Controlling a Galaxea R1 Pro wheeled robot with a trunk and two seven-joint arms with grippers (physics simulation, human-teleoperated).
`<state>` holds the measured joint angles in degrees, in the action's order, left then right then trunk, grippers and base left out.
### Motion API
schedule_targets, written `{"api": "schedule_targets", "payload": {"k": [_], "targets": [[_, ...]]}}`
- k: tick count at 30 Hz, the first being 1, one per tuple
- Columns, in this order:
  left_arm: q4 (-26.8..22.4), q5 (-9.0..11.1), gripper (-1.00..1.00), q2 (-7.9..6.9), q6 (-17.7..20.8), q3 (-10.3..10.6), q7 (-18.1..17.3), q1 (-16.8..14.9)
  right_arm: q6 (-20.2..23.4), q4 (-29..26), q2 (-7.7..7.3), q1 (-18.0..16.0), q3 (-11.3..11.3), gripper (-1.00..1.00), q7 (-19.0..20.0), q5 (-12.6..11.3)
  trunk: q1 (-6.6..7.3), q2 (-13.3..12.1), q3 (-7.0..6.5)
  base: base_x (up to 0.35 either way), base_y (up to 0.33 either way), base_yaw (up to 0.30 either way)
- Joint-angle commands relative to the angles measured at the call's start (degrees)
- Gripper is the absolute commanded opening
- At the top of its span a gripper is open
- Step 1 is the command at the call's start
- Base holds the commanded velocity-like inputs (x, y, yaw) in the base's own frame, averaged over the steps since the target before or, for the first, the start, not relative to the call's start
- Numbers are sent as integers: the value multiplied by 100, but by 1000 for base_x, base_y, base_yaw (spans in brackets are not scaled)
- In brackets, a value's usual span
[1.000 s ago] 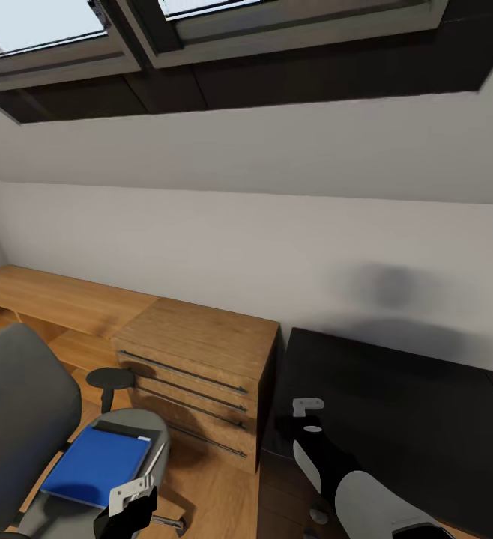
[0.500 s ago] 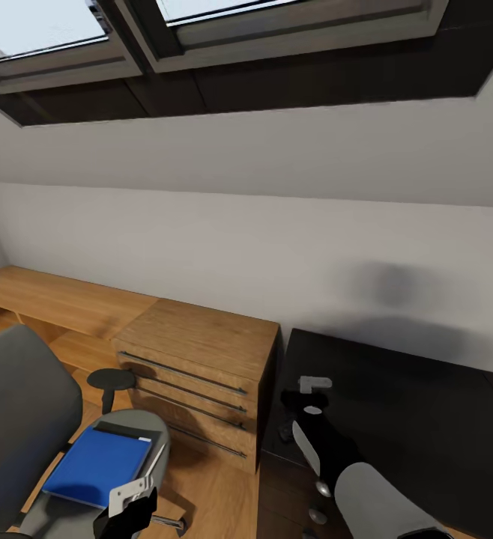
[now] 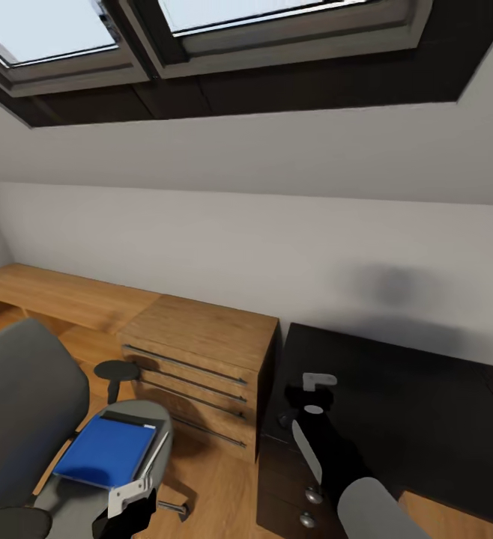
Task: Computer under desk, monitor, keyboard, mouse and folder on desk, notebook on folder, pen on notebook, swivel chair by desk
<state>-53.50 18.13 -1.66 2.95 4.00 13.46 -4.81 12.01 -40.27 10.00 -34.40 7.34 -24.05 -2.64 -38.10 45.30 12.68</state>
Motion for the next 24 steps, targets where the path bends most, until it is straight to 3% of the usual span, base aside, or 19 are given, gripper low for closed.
{"api": "schedule_targets", "payload": {"k": [1,4,16,24], "targets": [[-11,40,100,-10,21,31,52,-3,68,-14,0,-3,40,100,-13,-27,2,8,9,-327,0,0],[-11,40,100,-10,22,31,52,-3,120,-25,0,4,157,100,50,-32,2,8,9,-332,0,0],[-11,35,100,-10,22,31,52,-3,110,-25,0,1,163,100,50,-34,2,8,15,-336,0,-119],[-11,34,100,-10,22,31,52,-3,117,-25,0,4,173,100,54,-35,2,8,17,-336,0,-18]]}}
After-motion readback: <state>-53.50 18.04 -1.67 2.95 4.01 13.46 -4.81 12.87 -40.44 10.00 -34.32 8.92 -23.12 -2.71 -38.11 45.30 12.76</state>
